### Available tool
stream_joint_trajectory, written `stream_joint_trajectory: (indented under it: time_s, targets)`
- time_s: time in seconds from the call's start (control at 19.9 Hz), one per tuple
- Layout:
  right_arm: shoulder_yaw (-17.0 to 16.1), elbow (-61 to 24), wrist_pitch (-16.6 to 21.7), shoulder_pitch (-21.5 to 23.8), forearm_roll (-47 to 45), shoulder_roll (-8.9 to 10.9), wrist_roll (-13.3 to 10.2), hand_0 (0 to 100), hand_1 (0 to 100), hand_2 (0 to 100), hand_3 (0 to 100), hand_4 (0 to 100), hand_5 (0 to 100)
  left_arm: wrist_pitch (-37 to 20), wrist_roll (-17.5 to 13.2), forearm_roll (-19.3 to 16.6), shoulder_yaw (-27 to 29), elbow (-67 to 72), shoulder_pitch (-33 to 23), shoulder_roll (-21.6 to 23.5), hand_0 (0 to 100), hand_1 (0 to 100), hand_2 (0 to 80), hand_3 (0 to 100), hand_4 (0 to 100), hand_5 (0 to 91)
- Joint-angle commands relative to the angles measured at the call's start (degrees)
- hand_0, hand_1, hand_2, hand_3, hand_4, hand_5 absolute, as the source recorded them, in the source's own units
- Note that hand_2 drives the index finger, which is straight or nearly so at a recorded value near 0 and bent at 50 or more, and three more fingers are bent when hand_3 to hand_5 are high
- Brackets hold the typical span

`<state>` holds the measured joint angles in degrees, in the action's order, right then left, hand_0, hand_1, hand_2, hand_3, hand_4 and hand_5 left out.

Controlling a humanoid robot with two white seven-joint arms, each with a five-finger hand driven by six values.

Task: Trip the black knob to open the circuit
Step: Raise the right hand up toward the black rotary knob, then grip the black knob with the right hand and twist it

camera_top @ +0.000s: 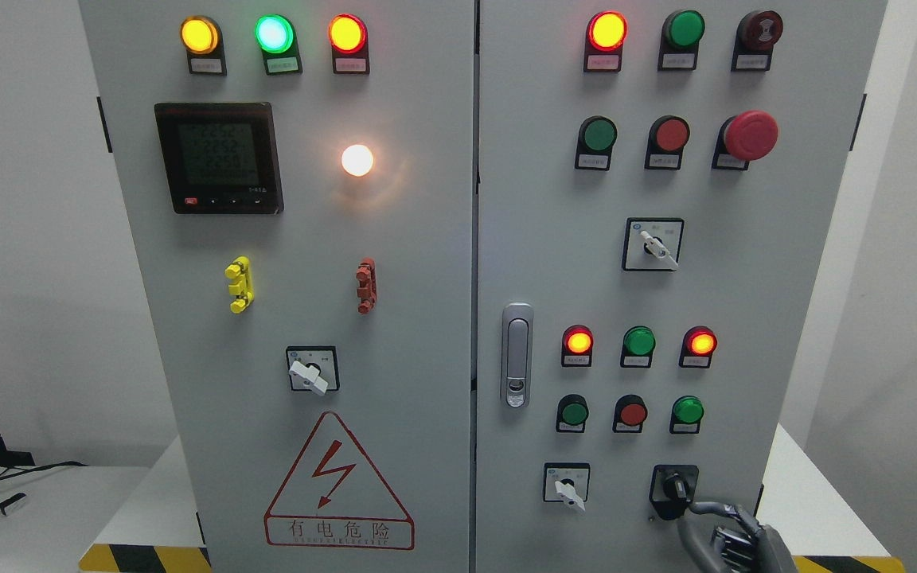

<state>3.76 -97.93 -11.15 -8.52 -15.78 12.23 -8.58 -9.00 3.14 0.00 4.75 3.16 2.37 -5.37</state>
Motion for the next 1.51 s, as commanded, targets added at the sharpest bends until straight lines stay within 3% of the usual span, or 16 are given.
stream_joint_trajectory:
  time_s: [0.0, 1.05, 1.15, 1.45]
  targets:
    - [1.2, -0.6, 0.2, 0.1, 0.7, -0.89, 0.0, 28, 70, 42, 100, 100, 97, 0.0, 0.0, -1.8, 0.0, 0.0, 0.0, 0.0, 12, 39, 0.0, 0, 0, 0.0]
    - [4.2, -1.6, 0.1, 0.2, 1.1, -1.59, 0.0, 29, 70, 42, 100, 100, 97, 0.0, 0.0, -1.8, 0.0, 0.0, 0.0, 0.0, 12, 39, 0.0, 0, 0, 0.0]
    - [4.3, -1.6, 0.0, -0.1, 1.2, -3.51, 0.0, 29, 70, 42, 100, 100, 97, 0.0, 0.0, -1.8, 0.0, 0.0, 0.0, 0.0, 12, 39, 0.0, 0, 0, 0.0]
    - [4.3, -0.2, -0.1, -0.7, 1.2, -3.88, 0.0, 29, 70, 42, 100, 100, 97, 0.0, 0.0, -1.8, 0.0, 0.0, 0.0, 0.0, 12, 39, 0.0, 0, 0, 0.0]
